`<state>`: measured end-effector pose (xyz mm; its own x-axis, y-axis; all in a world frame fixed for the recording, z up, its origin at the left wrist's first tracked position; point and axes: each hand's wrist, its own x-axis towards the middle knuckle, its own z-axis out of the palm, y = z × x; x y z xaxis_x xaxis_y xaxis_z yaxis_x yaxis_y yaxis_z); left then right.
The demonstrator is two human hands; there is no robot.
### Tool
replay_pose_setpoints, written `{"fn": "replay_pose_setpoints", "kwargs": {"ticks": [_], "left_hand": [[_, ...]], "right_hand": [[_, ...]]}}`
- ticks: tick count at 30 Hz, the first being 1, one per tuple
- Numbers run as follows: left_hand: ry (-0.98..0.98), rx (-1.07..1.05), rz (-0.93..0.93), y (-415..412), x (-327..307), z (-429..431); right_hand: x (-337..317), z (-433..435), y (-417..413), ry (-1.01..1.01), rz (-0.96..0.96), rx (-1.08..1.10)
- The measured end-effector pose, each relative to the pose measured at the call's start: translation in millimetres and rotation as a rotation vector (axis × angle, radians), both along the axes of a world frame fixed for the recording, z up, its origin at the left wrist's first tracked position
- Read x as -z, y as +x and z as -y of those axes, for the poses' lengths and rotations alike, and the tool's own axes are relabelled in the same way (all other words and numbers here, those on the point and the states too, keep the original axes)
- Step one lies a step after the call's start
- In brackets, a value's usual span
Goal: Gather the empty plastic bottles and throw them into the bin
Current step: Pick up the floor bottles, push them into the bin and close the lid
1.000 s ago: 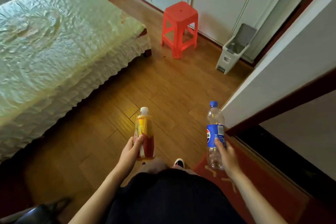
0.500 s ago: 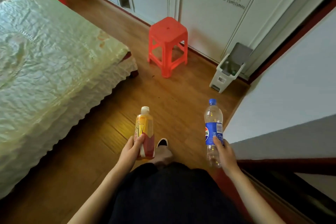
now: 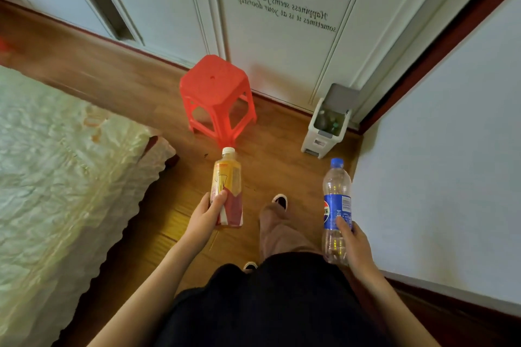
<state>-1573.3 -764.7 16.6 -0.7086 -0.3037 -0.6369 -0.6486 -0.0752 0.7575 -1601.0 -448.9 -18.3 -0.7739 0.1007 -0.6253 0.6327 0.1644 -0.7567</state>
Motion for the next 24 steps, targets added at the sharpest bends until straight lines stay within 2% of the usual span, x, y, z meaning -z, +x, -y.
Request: {"fn": "replay_pose_setpoints", "kwargs": {"ticks": [5,11,14,19,24], "left_hand": [[-0.006,-0.021,0.031,-93,16,16],[0.01,0.005,0.022,-205,6,33],[0.078,0.013,0.021,-259,0,43],[0.03,0.084,0.017,-340,0,59],[-0.021,0.248,0.064,-428,14,77]], "right_hand": [[15,19,-102,0.02,0.023,0.099],[-1,40,-239,-0.009,0.001,0.091],[-11,48,-296,-0.016,-0.028,0.08],[-12,65,-362,-0.071,-0.031,0.167],[7,85,-402,-0.071,-0.01,0.331]]}}
